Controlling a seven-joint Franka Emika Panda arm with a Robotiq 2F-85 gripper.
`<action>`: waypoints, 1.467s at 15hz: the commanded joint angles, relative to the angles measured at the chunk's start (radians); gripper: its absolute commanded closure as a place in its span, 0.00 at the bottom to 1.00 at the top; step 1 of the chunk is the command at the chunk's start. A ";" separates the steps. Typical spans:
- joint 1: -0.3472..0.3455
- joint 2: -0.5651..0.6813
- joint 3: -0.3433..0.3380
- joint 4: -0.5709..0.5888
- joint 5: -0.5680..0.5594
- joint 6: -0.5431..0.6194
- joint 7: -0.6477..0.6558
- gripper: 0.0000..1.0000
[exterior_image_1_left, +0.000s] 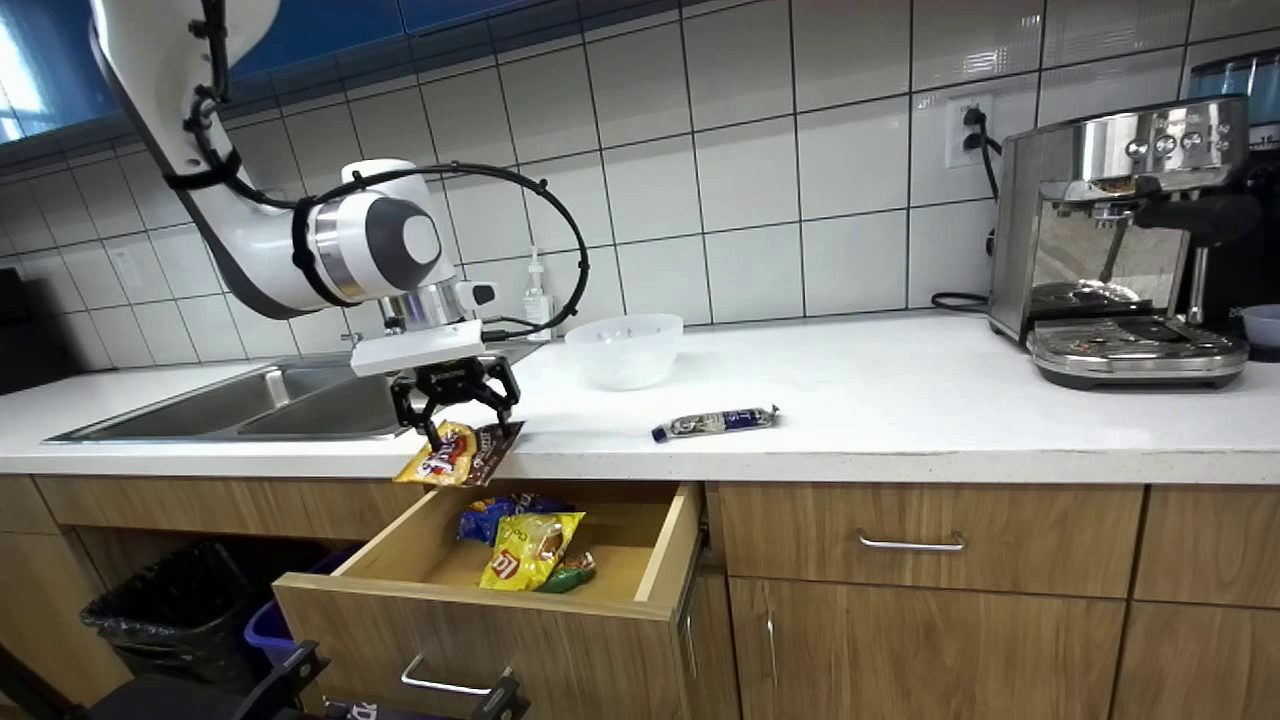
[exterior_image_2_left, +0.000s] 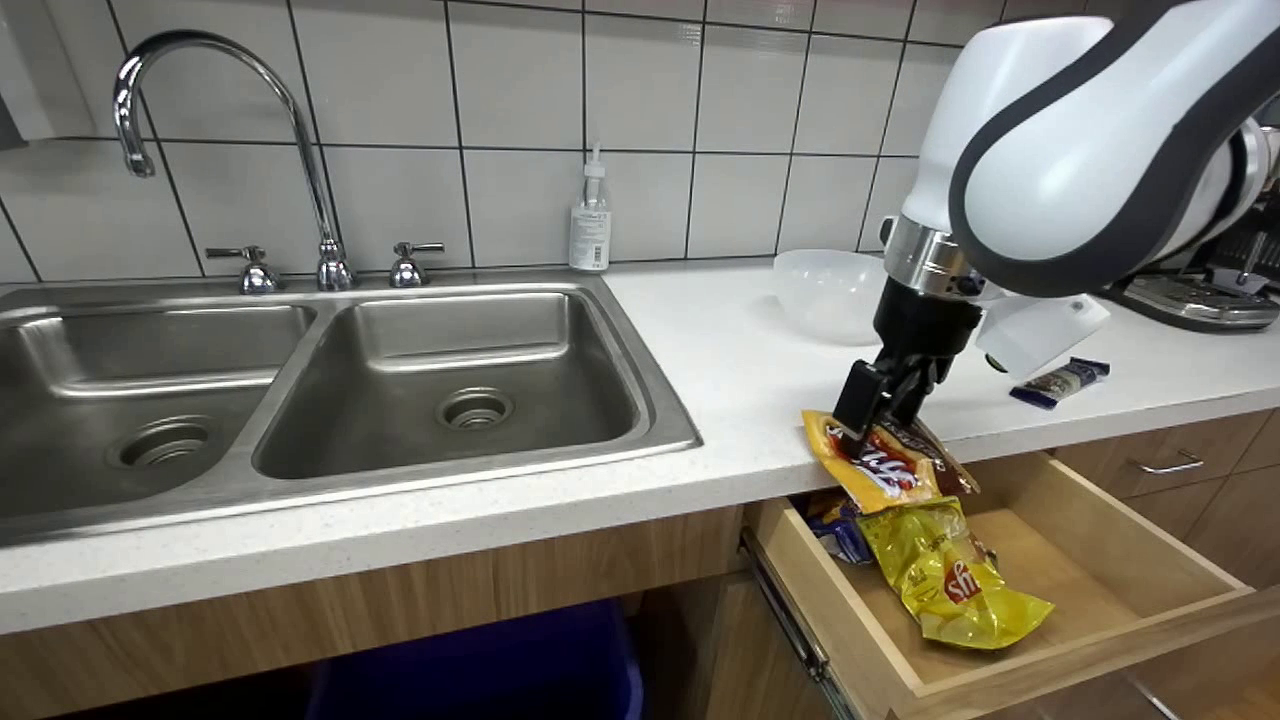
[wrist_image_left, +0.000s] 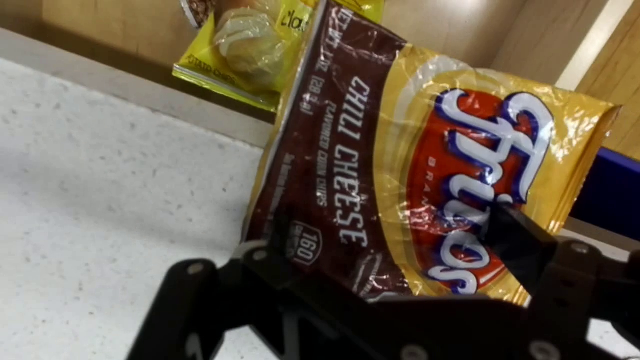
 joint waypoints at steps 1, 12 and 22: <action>-0.020 -0.087 -0.003 -0.083 -0.021 -0.030 -0.019 0.00; -0.040 -0.341 -0.002 -0.222 0.134 -0.144 -0.157 0.00; -0.013 -0.290 -0.022 -0.185 0.226 -0.095 -0.263 0.00</action>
